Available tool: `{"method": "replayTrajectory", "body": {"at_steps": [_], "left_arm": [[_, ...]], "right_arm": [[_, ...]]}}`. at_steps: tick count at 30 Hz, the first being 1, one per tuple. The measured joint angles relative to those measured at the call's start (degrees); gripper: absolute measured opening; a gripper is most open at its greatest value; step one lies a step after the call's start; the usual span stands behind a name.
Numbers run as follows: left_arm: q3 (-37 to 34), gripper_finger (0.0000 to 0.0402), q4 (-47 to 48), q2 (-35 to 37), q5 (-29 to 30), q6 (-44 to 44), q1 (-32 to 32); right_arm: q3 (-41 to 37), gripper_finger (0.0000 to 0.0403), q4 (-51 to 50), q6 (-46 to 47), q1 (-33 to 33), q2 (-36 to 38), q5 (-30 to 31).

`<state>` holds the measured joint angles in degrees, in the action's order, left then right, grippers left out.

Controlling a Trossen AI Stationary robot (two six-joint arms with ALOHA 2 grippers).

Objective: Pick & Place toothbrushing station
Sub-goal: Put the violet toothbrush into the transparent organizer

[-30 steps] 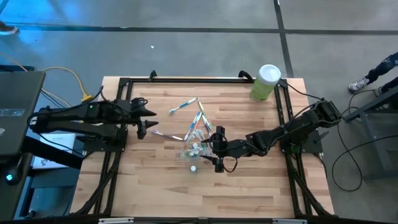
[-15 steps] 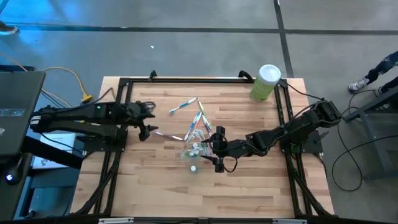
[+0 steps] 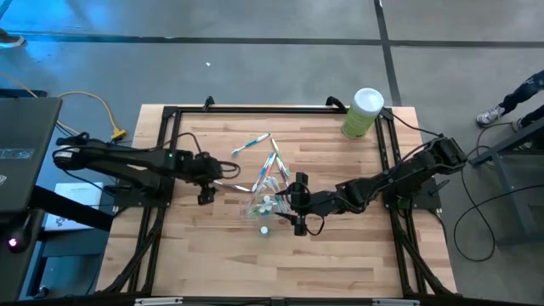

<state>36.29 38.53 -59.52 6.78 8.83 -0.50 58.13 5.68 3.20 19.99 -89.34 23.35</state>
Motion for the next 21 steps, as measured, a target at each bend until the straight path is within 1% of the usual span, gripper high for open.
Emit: {"method": "replayTrajectory", "body": {"at_steps": [3, 6, 9, 13, 16, 21], "left_arm": [[-0.6, 0.0279, -2.1, -1.9, 0.0, 1.0, 1.1], [-2.9, 0.0279, -7.2, -2.1, 0.1, 1.0, 2.0], [-6.0, 0.0279, -10.3, -1.3, 1.0, 1.0, 2.2], [-9.8, 0.0279, -12.1, 0.2, 3.6, 3.0, 0.7], [-11.7, 0.0279, -12.7, 0.9, 4.3, 3.0, -0.9], [-13.5, 0.0279, -14.7, 1.1, 4.3, 0.0, -3.1]], "right_arm": [[0.0, 0.0263, -0.8, 0.0, 0.0, 0.0, 0.0], [0.0, 0.0263, -1.6, 0.2, 0.0, 0.0, -0.1], [0.0, 0.0263, -2.1, 1.0, 0.0, 0.0, -2.1], [0.0, 0.0263, -2.1, 1.4, 0.0, 0.0, -4.2], [0.0, 0.0263, -2.0, 1.5, 0.0, 0.0, -4.3], [0.0, 0.0263, -2.1, 1.5, 0.0, 0.0, -4.3]]}}
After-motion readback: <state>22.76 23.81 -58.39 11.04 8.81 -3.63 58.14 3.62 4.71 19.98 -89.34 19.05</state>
